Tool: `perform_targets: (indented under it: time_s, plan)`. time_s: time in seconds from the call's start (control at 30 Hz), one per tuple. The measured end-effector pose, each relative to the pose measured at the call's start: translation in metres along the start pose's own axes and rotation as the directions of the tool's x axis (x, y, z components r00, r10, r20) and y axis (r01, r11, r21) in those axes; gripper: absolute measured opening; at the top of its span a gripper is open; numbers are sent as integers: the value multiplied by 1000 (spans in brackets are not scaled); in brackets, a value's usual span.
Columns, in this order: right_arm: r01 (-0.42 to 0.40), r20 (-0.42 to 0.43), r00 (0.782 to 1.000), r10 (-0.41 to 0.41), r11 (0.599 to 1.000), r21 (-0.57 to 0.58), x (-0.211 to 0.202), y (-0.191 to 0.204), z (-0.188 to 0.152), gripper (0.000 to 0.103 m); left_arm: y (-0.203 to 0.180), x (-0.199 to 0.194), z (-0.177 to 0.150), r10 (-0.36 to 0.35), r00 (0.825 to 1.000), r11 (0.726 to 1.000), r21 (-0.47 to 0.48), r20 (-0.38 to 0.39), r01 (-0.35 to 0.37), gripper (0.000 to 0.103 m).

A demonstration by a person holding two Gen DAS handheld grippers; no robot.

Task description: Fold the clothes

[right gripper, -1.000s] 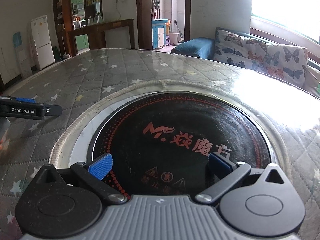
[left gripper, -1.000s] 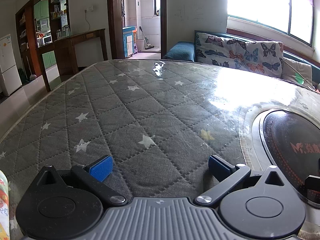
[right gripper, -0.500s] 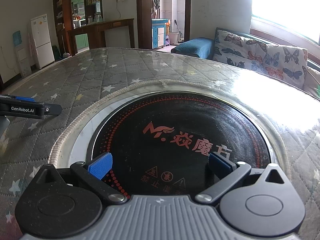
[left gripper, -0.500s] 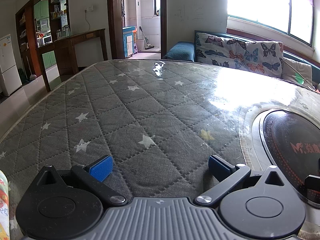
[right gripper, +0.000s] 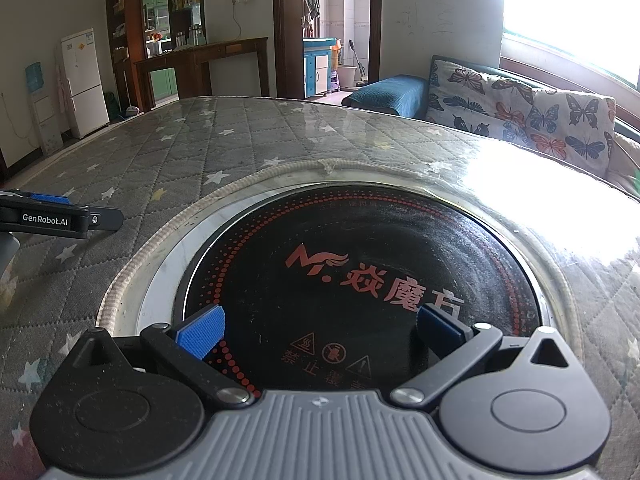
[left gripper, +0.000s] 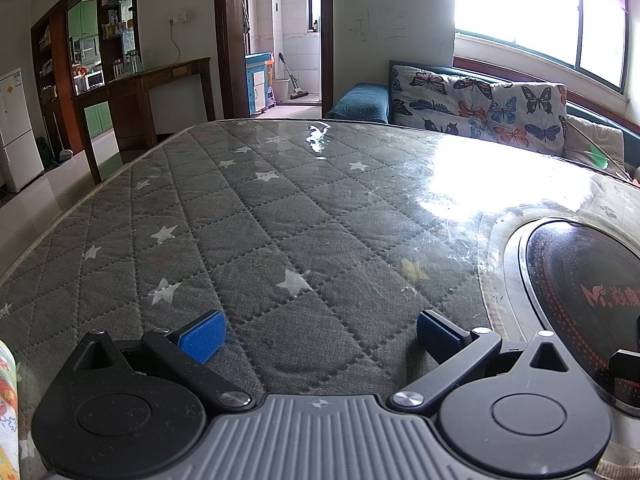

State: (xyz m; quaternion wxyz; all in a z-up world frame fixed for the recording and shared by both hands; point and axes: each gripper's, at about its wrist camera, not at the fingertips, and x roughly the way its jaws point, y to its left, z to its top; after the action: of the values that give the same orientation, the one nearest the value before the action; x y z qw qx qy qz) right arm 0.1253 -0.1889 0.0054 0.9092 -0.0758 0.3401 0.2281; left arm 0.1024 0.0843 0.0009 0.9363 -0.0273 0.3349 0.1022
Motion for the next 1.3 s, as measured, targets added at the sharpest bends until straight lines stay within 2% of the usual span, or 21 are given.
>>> perform_targets:
  time_s: [1.3]
  plan:
    - [-10,0,1000,10,1000,-5,1,0,1,103,0,0,0,0,1000,1000,0,0,0,103]
